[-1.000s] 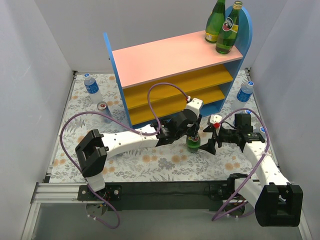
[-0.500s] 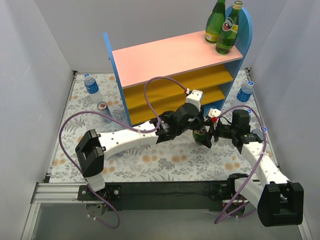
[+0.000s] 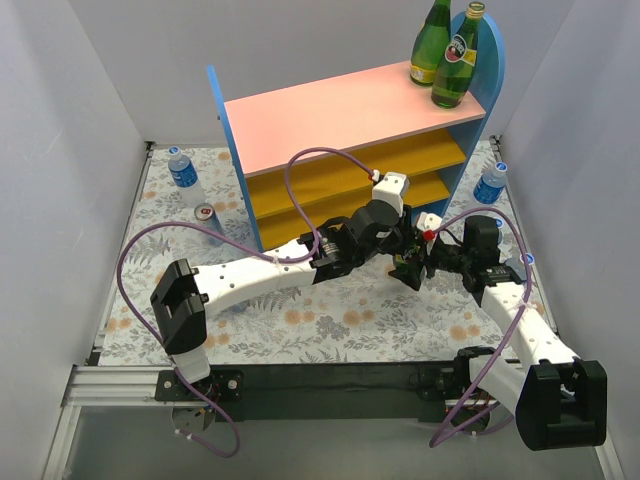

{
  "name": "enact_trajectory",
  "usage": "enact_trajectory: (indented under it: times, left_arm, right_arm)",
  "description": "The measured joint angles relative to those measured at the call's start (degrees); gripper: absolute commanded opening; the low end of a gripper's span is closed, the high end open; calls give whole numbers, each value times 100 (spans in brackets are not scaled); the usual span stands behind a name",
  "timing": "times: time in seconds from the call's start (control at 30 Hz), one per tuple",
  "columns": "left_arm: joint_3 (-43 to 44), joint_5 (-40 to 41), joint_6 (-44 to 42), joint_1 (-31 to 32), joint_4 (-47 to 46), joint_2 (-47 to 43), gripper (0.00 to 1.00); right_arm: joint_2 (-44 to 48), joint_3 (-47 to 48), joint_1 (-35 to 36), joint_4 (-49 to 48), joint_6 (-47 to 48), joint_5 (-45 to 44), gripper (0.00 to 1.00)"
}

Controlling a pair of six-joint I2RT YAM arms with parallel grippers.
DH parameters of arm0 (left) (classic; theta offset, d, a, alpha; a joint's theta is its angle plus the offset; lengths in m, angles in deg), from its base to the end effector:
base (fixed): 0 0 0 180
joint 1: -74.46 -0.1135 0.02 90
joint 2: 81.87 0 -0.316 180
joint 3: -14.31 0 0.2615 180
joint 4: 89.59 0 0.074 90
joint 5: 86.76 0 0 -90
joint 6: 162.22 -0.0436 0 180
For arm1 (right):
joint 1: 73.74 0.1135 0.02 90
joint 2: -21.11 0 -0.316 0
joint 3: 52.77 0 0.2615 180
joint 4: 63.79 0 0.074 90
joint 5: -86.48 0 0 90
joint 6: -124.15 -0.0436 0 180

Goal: Place and organize the beverage onto the shelf
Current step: Pick up the drink from the center of the board.

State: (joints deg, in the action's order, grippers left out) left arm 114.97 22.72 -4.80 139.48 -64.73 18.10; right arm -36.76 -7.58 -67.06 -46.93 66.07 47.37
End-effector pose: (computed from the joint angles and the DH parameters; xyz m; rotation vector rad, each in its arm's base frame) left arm 0.1995 -0.3938 0.3807 -0.2835 2.1419 -1.1234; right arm 0.1901 0.0563 0.2737 -1.1055 1.5908 0.6291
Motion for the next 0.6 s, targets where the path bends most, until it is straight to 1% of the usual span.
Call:
enact_trajectory:
  times: [0.1, 0.13, 0.2, 0.3, 0.33, 0.4, 0.47, 0.5, 0.53, 0.6]
  left_arm:
    - [57, 2, -7, -2, 4, 0, 0]
    - [76, 2, -7, -2, 4, 0, 0]
    - [120, 13, -9, -2, 7, 0, 0]
    - [160, 17, -42, -7, 22, 0, 0]
    - [160, 17, -48, -7, 24, 0, 0]
    - [160, 17, -48, -7, 31, 0, 0]
    - [181, 17, -52, -7, 50, 0, 0]
    - [195, 17, -55, -7, 61, 2, 0]
    - [205, 17, -61, -7, 70, 2, 0]
    - [232, 20, -70, -7, 96, 2, 0]
  right_arm:
    - [2, 0, 4, -52, -7, 9, 87]
    - [0, 0, 7, -66, -4, 7, 79]
    - [2, 0, 13, -76, -15, 22, 72]
    - [4, 0, 15, -122, -26, 39, 73]
    - [4, 0, 15, -120, -24, 37, 76]
    - [4, 0, 15, -114, -24, 33, 79]
    - [4, 0, 15, -111, -24, 31, 75]
    - [4, 0, 15, -111, -24, 33, 68]
    - [4, 0, 15, -120, -11, 33, 47]
    - [7, 20, 15, -98, -15, 57, 21]
